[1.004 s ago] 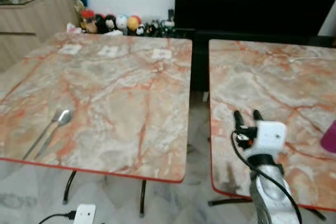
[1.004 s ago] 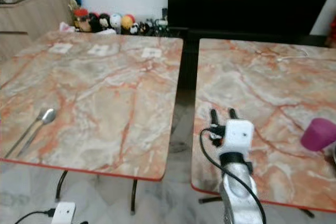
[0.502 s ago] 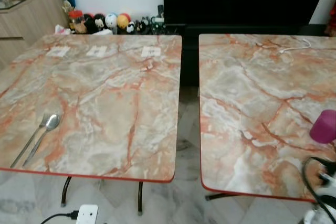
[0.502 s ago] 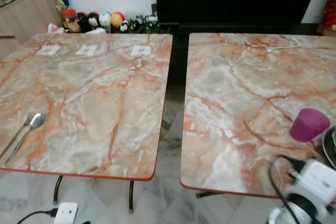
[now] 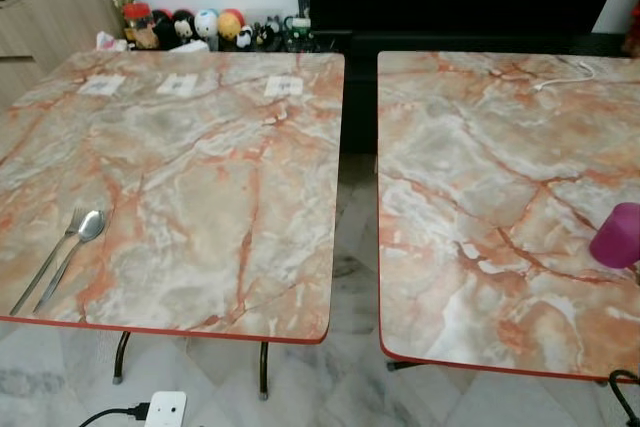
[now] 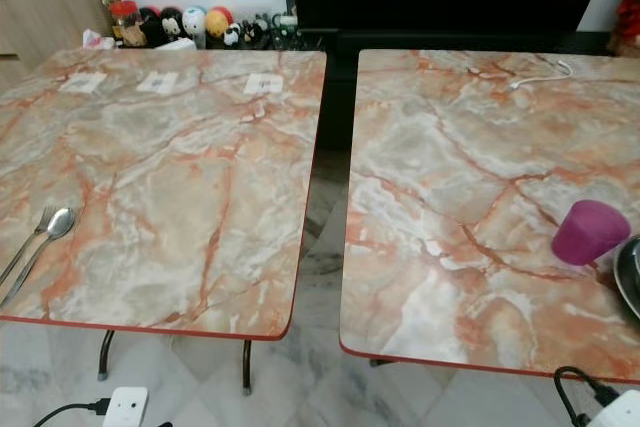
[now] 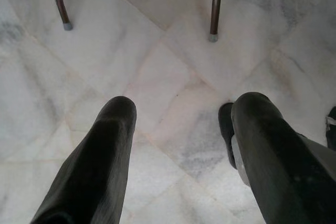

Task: Setting the table

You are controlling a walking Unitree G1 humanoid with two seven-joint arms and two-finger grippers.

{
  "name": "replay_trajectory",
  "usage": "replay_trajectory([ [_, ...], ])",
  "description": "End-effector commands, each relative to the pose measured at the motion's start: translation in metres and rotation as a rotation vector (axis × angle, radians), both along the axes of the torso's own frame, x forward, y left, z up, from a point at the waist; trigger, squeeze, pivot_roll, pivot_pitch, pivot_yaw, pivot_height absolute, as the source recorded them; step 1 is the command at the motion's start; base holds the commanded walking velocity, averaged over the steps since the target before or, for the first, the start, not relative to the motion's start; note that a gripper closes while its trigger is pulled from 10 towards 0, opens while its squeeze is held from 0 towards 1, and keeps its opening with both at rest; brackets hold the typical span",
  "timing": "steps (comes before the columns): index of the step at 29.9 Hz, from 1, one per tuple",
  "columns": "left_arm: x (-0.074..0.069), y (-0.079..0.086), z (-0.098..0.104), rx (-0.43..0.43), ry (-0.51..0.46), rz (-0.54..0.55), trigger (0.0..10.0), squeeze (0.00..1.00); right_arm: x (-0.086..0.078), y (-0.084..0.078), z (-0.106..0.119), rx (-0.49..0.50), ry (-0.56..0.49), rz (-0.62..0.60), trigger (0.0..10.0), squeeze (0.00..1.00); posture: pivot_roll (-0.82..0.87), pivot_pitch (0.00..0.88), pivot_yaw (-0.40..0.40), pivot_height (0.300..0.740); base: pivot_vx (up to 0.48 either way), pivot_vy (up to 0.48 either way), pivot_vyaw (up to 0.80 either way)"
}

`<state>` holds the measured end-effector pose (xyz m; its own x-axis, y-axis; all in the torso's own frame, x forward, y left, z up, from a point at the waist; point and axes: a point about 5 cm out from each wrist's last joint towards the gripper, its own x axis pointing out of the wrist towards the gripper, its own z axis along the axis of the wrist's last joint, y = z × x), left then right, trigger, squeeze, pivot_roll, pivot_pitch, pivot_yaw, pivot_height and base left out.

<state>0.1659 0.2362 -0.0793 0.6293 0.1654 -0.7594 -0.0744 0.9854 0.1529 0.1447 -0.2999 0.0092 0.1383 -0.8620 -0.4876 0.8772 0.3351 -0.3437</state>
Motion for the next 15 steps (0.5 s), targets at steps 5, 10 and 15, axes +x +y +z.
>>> replay_trajectory([
  [5,-0.002,-0.001,-0.001,-0.007,0.009,0.017,10.0,0.0,0.014,0.009,-0.034,0.178,0.072,0.106,10.0,0.0,-0.13,0.133,-0.007,0.74,0.0,0.0,0.0],
  [10,0.0,-0.001,-0.001,-0.007,0.008,0.015,10.0,0.0,0.038,0.054,-0.074,0.372,0.231,0.683,10.0,0.0,-0.13,0.134,-0.003,0.74,0.0,0.0,0.0],
  [15,0.002,-0.002,0.0,-0.01,0.002,0.015,10.0,0.0,0.026,0.082,-0.092,0.42,0.33,1.002,10.0,0.0,-0.11,0.132,0.003,0.74,0.0,0.0,0.0],
])
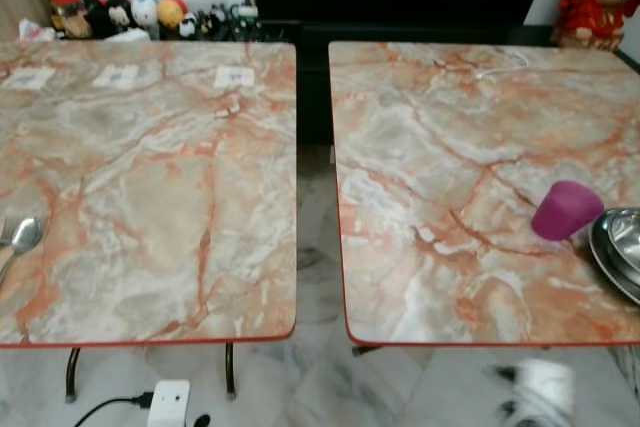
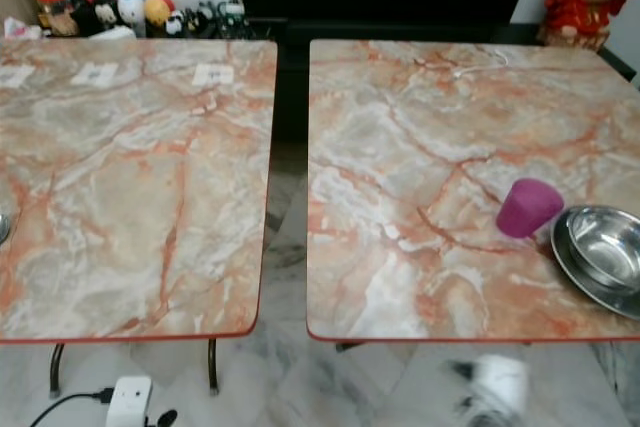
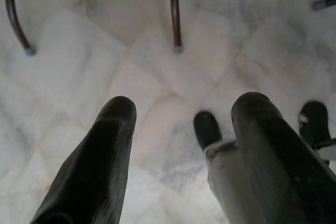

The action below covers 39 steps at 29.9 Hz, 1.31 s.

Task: Setting the table

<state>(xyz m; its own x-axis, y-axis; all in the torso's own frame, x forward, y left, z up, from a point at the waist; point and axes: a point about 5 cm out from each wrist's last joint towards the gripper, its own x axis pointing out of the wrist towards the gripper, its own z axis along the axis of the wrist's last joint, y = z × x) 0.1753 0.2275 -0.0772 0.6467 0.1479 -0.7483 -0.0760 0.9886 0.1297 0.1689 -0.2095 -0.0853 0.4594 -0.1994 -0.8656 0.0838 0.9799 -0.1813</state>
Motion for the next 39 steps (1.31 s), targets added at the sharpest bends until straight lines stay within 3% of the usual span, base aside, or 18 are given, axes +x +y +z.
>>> replay_trajectory([
  [1,-0.008,0.007,-0.002,0.012,0.025,0.017,10.0,0.0,-0.001,-0.007,0.0,-0.03,0.003,0.071,10.0,0.0,-0.1,0.13,0.006,0.74,0.0,0.0,0.0],
  [7,-0.008,0.01,-0.001,0.017,0.023,0.019,10.0,0.0,-0.005,-0.008,-0.003,-0.024,-0.007,0.001,10.0,0.0,-0.1,0.132,0.024,0.74,0.0,0.0,0.0],
  [12,-0.009,0.013,-0.001,0.025,0.027,0.014,10.0,0.0,0.001,0.0,-0.002,-0.034,-0.042,0.086,10.0,0.0,-0.1,0.131,0.041,0.74,0.0,0.0,0.0],
  [27,-0.011,0.013,-0.002,0.011,0.032,0.026,10.0,0.0,-0.004,0.01,-0.006,0.012,-0.063,0.097,10.0,0.0,-0.09,0.128,0.05,0.74,0.0,0.0,0.0],
  [39,-0.012,0.012,-0.003,0.011,0.039,0.012,10.0,0.0,-0.015,0.009,-0.01,0.019,-0.044,0.079,10.0,0.0,-0.09,0.106,0.06,0.74,0.0,0.379,0.0],
])
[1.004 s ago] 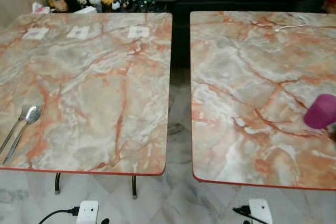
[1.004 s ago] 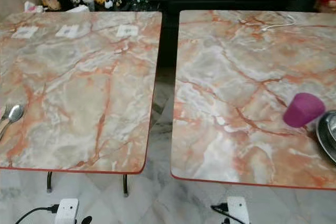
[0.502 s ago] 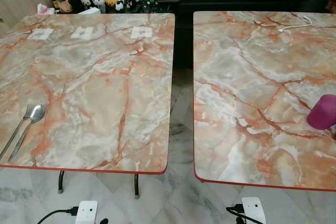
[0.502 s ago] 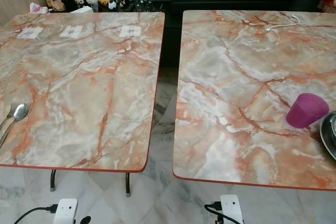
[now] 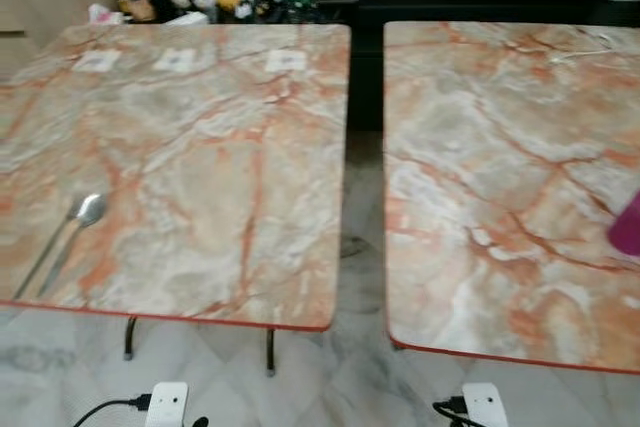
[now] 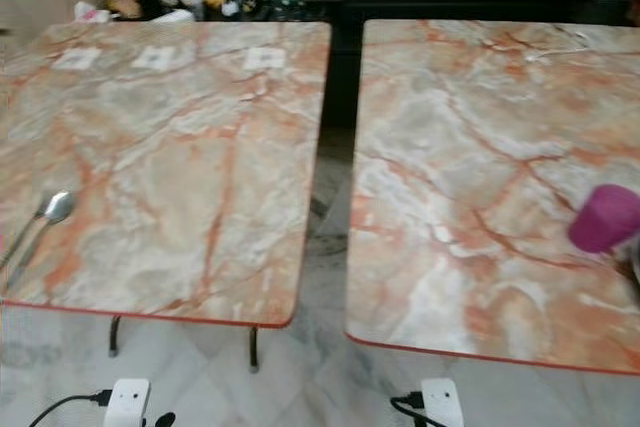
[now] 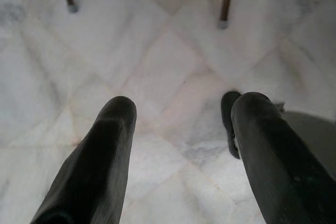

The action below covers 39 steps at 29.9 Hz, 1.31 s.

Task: Setting the table

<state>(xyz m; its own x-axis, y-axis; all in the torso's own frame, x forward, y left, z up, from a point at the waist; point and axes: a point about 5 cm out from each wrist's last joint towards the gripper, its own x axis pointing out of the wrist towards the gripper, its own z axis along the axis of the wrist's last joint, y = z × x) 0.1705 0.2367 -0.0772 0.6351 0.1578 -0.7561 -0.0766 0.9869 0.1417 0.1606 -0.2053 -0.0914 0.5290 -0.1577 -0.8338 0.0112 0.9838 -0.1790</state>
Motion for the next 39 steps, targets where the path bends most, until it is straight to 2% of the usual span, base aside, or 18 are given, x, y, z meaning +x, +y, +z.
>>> replay_trajectory([
  [1,-0.007,0.0029,-0.0026,0.0,0.025,0.008,10.0,0.0,-0.007,0.0048,-0.0038,0.017,0.023,-0.007,10.0,0.0,-0.09,0.103,0.06,0.74,0.0,0.39,0.0],
  [29,-0.0078,0.0003,-0.0039,-0.005,0.033,0.008,10.0,0.0,-0.0039,0.0058,-0.0026,0.01,0.008,-0.021,10.0,0.0,-0.09,0.098,0.059,0.74,0.0,0.389,0.0],
  [39,-0.0074,0.0009,-0.0031,0.0,0.019,-0.001,10.0,0.0,-0.0025,0.0082,-0.0024,0.01,0.006,-0.011,10.0,0.0,-0.07,0.099,0.056,0.74,0.0,0.025,0.0],
])
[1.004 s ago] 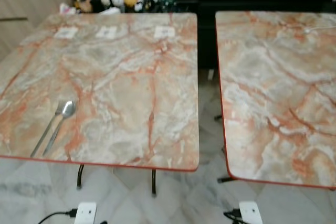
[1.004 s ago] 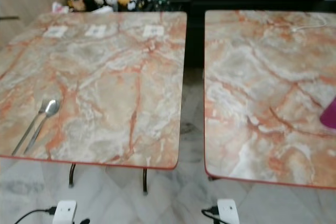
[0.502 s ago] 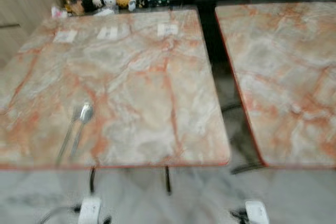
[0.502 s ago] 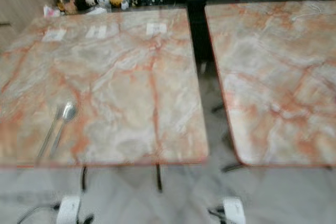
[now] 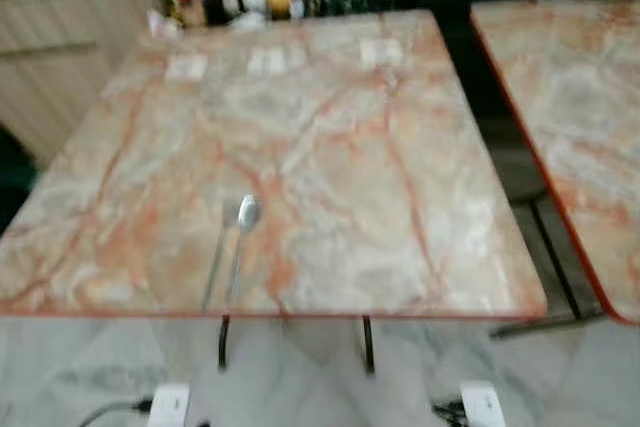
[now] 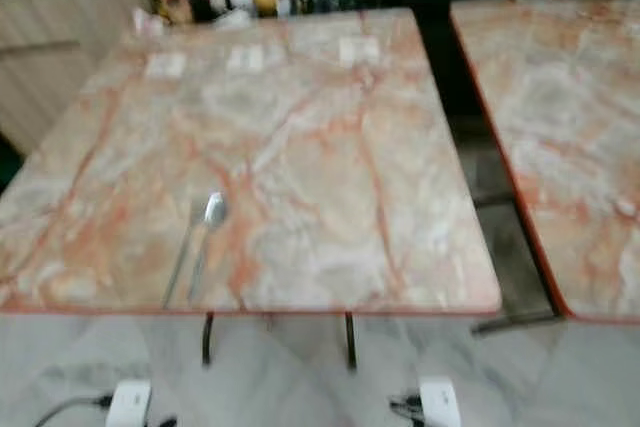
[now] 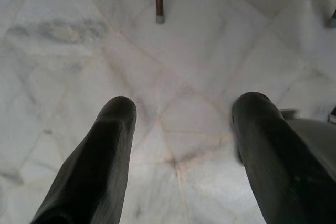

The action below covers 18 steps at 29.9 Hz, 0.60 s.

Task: Setting the table

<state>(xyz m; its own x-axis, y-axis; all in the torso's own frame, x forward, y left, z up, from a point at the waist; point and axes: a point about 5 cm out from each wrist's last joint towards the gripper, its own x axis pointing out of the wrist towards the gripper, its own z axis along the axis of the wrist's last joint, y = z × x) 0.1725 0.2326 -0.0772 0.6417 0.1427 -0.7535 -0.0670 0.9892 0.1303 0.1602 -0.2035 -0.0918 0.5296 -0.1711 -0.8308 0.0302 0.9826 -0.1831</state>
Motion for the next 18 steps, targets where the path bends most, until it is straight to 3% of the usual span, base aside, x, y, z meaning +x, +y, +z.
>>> replay_trajectory([
  [1,-0.009,0.005,-0.003,0.011,0.024,0.01,10.0,0.0,-0.002,0.007,-0.002,0.014,0.011,0.009,10.0,0.0,-0.07,0.099,0.056,0.74,0.0,0.0,0.0],
  [7,-0.007,0.007,-0.001,0.019,0.008,0.007,10.0,0.0,-0.001,0.007,-0.002,0.012,0.01,0.01,10.0,0.0,-0.07,0.111,0.055,0.74,0.0,0.0,0.0],
  [14,0.009,0.012,0.012,0.032,-0.121,-0.019,10.0,0.0,-0.001,0.007,-0.002,0.01,0.008,0.01,10.0,0.0,-0.07,0.118,0.057,0.74,0.0,0.0,0.0],
  [18,0.001,0.021,0.015,0.053,-0.177,-0.016,10.0,0.0,-0.001,0.007,-0.002,0.008,0.009,0.014,10.0,0.0,-0.07,0.121,0.061,0.74,0.0,0.0,0.0],
])
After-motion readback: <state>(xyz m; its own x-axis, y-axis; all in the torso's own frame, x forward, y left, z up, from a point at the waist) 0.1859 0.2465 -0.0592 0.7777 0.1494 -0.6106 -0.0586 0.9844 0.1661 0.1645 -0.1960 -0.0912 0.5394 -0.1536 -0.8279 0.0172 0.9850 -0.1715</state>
